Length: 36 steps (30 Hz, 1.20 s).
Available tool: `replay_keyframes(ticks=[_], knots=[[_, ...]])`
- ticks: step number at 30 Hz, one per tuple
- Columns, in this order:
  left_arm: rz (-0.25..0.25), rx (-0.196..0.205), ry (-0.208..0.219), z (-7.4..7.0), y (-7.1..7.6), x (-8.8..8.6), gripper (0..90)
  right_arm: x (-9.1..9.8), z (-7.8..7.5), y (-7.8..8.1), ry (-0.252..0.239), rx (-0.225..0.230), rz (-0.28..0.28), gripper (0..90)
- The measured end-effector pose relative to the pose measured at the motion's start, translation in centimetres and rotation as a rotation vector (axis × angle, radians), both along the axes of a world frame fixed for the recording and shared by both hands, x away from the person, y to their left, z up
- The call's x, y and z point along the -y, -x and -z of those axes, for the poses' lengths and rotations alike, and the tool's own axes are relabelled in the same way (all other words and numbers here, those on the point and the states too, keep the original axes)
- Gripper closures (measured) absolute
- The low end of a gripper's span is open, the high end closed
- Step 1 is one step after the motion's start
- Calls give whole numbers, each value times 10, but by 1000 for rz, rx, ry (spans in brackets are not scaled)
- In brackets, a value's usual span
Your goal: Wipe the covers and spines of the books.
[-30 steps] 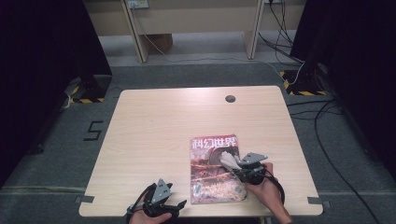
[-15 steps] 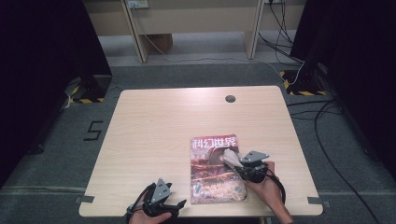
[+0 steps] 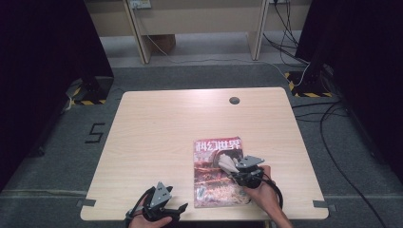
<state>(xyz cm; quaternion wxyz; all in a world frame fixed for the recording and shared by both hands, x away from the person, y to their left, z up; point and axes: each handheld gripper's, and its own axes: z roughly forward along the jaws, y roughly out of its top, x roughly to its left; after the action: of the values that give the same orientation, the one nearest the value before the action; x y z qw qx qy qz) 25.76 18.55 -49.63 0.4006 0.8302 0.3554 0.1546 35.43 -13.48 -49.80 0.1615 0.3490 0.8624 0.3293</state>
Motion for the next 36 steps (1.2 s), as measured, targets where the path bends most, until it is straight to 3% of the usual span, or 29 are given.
replay_keyframes(ticks=[8, 15, 36], knots=[[-11, 0, 4, -1, 1, -3, 197, -42, 0, 5, 18, 8, -94, 749], [-16, -2, 1, -1, 1, -5, 193, -65, 1, 15, -1, -5, -159, 749], [-52, 10, 20, -3, 1, -15, 190, -83, 2, 42, -17, -22, -260, 749]])
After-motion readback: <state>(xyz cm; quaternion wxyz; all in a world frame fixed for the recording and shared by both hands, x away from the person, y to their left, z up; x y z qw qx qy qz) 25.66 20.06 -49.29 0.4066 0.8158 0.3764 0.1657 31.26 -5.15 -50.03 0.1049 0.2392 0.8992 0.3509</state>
